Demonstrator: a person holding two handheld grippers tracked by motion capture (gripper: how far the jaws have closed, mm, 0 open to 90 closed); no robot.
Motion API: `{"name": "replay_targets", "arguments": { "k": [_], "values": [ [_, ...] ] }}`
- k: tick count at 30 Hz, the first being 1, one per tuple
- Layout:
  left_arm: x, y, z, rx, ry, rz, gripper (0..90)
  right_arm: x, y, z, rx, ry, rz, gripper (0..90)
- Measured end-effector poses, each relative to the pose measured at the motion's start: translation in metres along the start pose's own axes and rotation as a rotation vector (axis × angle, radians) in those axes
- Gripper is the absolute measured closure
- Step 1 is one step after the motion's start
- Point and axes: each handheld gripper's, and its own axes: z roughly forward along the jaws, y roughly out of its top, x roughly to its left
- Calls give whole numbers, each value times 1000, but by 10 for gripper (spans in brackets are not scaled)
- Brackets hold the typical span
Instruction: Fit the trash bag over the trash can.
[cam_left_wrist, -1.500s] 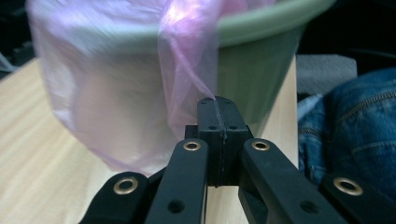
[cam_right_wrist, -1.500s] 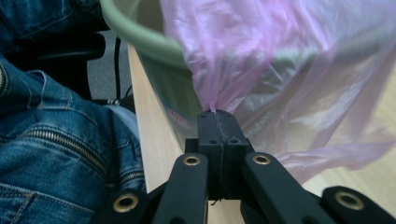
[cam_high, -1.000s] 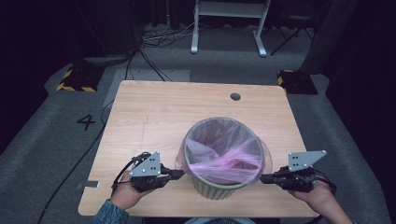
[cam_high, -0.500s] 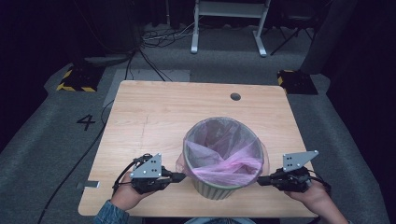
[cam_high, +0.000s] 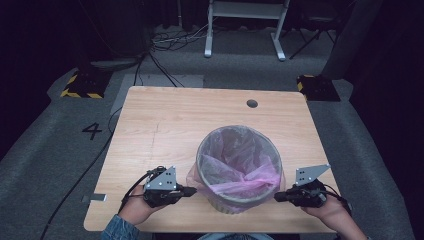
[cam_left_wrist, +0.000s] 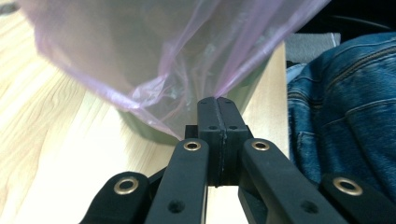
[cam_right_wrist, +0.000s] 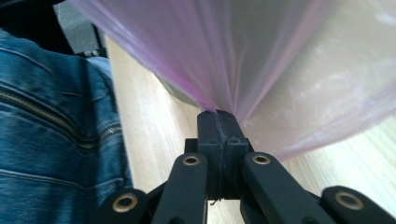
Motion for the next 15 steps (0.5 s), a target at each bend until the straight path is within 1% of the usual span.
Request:
{"name": "replay_targets", "arguments": {
  "k": [2,4,7,8,11,12,13,14,15],
  "values": [
    [3,-5,1,17,10,-13,900,-4,-6,3,1,-4,16,899],
    [5,-9,5,64,30,-15,900,-6,-9,5,11,-19,25,898],
    [8,-17,13,117,42,-40,900,-9,-14,11,28,-28,41,897],
    [9,-20,16,127,44,-48,900,-10,-16,13,38,-30,48,897],
    [11,-27,20,146,43,-76,900,-10,-21,18,53,-31,63,896],
    [11,-29,20,147,39,-89,900,-11,-23,18,54,-32,71,893],
    [10,-31,18,145,39,-92,900,-11,-25,18,54,-33,77,889],
    [9,-32,16,133,45,-96,900,-11,-28,16,49,-35,85,871],
    [8,-32,13,118,49,-96,898,-11,-29,14,43,-42,93,832]
  ]
}}
